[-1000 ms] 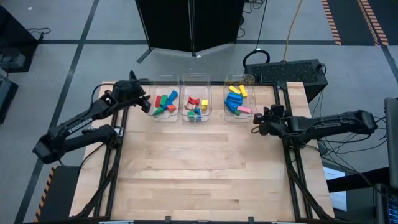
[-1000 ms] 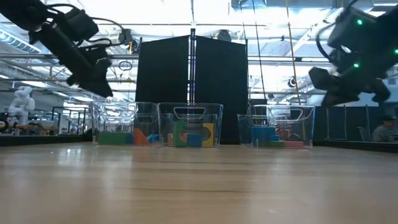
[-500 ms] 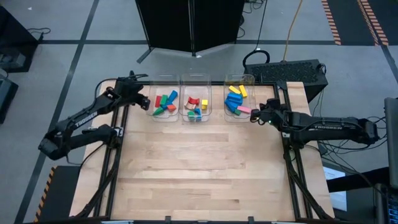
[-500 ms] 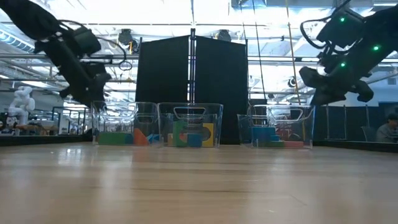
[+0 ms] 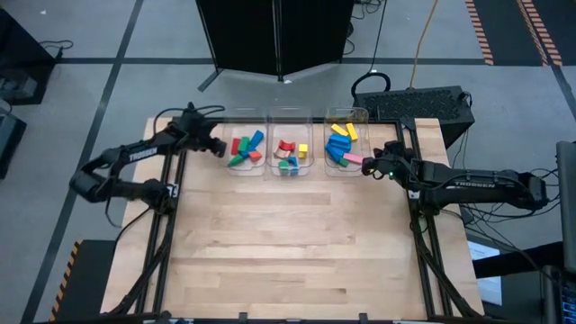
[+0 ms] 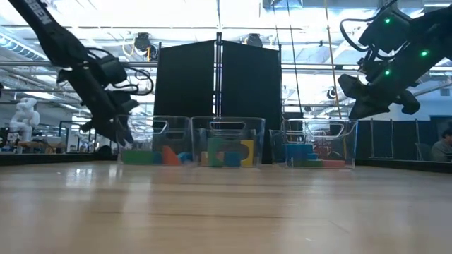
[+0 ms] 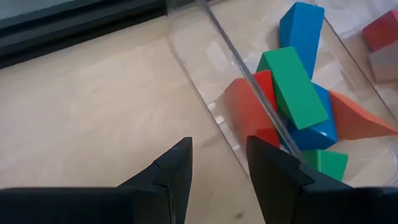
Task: Sort blocks by size
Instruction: Return to Home Position
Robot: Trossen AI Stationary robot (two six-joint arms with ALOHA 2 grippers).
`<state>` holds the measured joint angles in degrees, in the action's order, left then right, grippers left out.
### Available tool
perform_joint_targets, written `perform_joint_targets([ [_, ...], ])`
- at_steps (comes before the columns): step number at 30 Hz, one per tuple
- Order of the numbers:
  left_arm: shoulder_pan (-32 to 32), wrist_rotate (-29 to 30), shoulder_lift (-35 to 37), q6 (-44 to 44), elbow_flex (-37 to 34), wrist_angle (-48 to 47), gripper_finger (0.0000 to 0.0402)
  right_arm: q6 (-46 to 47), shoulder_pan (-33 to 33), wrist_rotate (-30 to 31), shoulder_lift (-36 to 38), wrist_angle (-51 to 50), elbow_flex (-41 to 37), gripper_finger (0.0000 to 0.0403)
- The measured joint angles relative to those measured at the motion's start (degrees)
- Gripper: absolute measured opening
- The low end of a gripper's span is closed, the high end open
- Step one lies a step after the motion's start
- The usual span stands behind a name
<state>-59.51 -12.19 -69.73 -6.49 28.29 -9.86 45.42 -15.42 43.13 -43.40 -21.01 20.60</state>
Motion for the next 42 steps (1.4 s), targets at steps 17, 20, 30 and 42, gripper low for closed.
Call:
perform_joint_targets([
  [17,4.6,-2.2,-7.1,-3.7,0.0,11.1,0.0152,-1.1,0.0,-0.3,0.0,0.1,0.0,0.0],
  [20,4.4,-2.2,-6.1,-2.6,0.0,10.7,0.0152,-1.8,0.0,-1.1,0.0,0.4,0.0,0.0],
  [30,4.4,-4.2,9.2,1.4,0.0,5.2,0.0152,-11.8,0.0,-8.3,3.9,12.2,0.0,0.0],
  [42,5.9,-6.7,28.5,2.8,0.0,-3.6,0.0152,-20.6,0.7,-23.0,5.2,18.6,0.0,0.0],
])
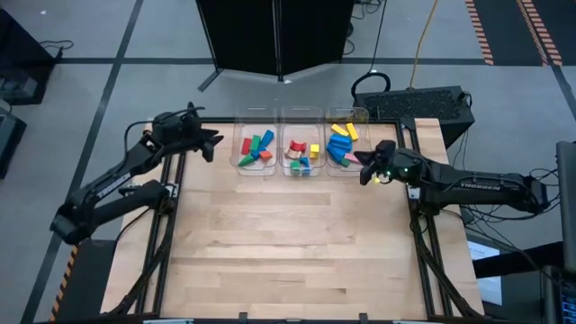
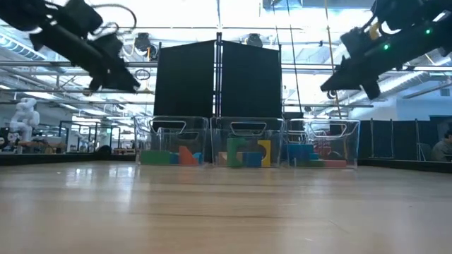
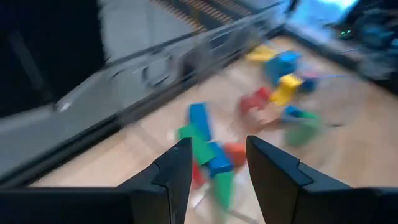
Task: Sort blocks by size
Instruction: Return to Home Position
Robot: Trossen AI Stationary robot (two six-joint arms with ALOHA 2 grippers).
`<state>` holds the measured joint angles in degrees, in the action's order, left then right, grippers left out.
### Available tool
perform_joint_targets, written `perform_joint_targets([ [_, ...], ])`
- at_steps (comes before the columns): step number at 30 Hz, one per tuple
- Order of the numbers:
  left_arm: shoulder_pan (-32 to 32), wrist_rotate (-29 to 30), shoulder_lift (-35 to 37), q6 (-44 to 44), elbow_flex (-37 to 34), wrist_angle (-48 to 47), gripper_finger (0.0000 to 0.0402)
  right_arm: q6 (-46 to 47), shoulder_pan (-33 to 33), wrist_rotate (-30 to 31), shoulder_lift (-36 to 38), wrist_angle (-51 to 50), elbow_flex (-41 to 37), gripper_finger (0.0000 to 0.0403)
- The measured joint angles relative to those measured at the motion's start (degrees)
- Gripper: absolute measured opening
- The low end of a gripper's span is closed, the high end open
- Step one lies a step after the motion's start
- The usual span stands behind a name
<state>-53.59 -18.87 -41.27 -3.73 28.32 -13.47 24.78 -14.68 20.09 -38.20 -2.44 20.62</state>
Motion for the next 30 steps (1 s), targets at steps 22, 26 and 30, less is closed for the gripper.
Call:
perform_joint_targets([
  [22,19.1,-8.4,11.7,-0.2,0.0,5.4,0.0152,-5.1,9.9,-14.2,-1.6,12.4,0.0,0.0],
  [26,24.8,-5.2,11.7,-0.2,0.0,5.4,0.0152,-4.9,12.9,-14.2,-3.3,14.1,0.0,0.0],
  [30,31.3,1.0,11.7,-0.2,0.0,6.4,0.0152,-4.8,15.9,-14.2,-5.8,18.4,0.0,0.0],
])
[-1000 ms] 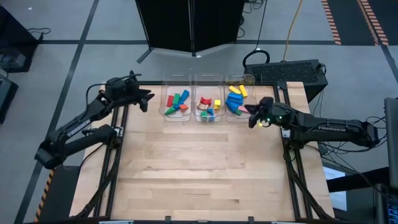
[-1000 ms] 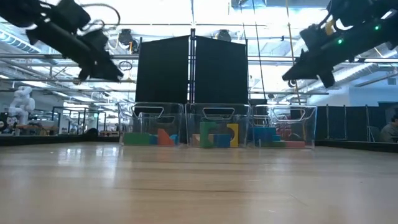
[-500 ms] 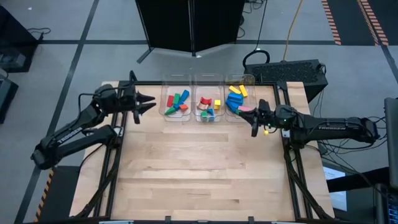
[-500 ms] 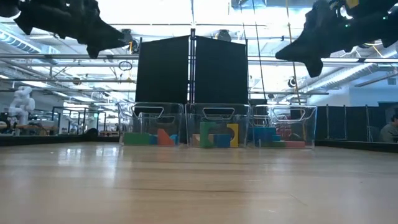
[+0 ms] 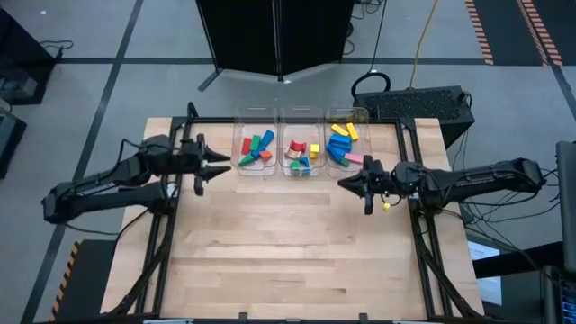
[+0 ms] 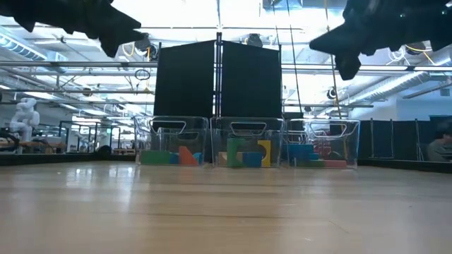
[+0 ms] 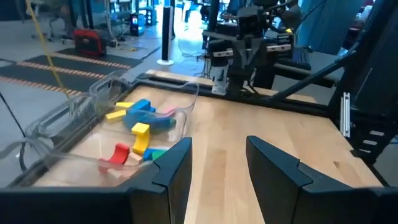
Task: Sort blocks by size
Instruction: Return to Home Position
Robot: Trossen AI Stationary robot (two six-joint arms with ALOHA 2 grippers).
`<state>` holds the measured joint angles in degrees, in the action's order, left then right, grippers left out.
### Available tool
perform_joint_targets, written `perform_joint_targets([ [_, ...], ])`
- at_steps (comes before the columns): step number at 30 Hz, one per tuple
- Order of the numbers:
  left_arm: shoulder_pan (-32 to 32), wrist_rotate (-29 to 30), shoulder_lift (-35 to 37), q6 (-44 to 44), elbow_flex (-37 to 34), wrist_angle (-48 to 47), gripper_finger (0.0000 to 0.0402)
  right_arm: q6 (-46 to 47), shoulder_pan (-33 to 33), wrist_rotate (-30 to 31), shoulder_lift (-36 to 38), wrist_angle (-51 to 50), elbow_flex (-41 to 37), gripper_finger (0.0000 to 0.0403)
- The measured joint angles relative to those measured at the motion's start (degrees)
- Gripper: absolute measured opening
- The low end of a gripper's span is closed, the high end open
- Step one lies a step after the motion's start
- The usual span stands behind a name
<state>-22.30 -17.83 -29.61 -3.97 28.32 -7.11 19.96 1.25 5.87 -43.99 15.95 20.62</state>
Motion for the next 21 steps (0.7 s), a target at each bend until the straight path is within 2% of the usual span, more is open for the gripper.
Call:
perform_joint_targets([
  [6,9.5,5.2,-0.4,-0.5,0.0,3.9,0.0152,-1.6,3.2,0.0,-4.4,9.3,0.0,0.0],
  [10,16.1,11.0,-2.1,-0.2,0.0,4.8,0.0152,-2.2,3.6,0.6,-6.4,10.8,0.0,0.0],
  [16,23.1,19.0,-7.7,-0.1,0.0,7.5,0.0152,4.0,3.3,10.0,-6.9,9.7,0.0,0.0],
  [19,25.5,20.6,-11.8,-0.1,0.0,10.5,0.0152,-3.1,4.0,9.3,-6.3,9.4,0.0,0.0],
  [21,27.0,21.1,-14.8,-0.3,0.0,13.6,0.0152,-4.6,4.7,9.0,-5.9,8.0,0.0,0.0],
])
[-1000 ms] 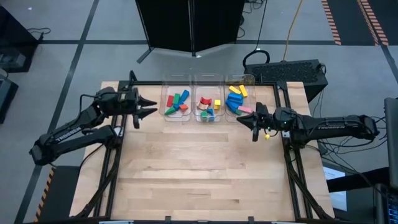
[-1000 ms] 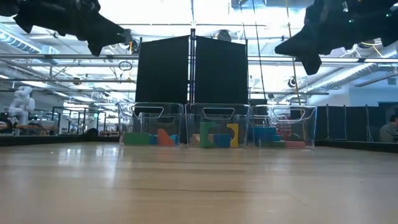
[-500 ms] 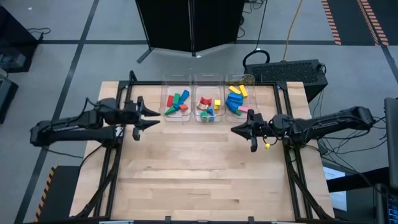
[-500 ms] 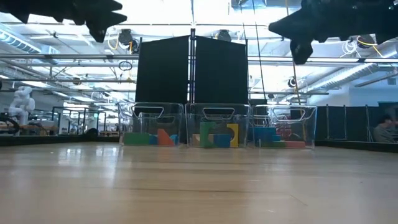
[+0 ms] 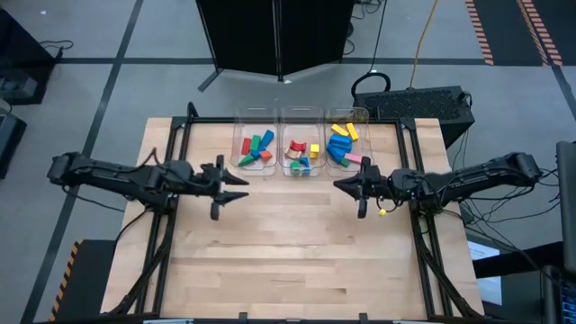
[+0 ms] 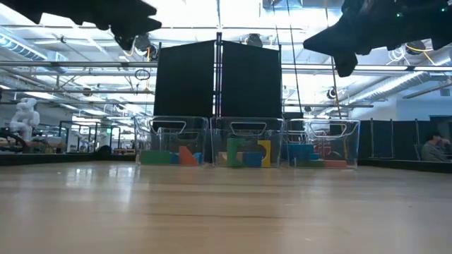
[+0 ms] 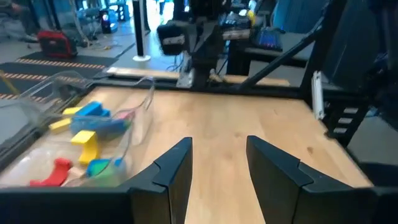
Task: Sort blocks by size
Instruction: Return to Home Position
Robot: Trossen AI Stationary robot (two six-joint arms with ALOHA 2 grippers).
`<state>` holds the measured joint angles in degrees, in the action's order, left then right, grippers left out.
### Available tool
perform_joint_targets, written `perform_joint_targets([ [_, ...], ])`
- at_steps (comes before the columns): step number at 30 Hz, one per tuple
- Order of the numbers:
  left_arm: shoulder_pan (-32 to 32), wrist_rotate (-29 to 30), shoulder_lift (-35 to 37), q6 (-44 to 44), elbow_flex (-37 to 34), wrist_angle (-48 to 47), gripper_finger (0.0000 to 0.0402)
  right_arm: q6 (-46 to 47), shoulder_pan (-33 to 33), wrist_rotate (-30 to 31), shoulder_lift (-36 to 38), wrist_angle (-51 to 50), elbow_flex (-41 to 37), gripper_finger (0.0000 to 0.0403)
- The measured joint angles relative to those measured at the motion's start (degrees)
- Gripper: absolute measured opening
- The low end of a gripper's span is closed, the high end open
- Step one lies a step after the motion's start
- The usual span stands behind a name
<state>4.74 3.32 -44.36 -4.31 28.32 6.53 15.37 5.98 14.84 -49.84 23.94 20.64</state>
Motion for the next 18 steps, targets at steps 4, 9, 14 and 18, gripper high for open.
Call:
perform_joint_targets([
  [4,1.9,1.4,-5.2,-0.4,0.0,6.6,0.0152,-2.5,1.4,0.1,0.7,-1.2,0.0,0.0],
  [9,2.1,1.5,-10.5,0.3,0.0,10.2,0.0152,-5.0,2.4,-0.1,2.5,-2.1,0.0,0.0],
  [14,1.1,2.3,-14.9,0.3,0.0,14.0,0.0152,-6.0,3.3,-0.2,5.7,-4.2,0.0,0.0],
  [18,0.5,2.3,-17.0,0.2,0.0,22.0,0.0152,-7.1,3.9,-0.1,9.2,-6.5,0.0,0.0],
])
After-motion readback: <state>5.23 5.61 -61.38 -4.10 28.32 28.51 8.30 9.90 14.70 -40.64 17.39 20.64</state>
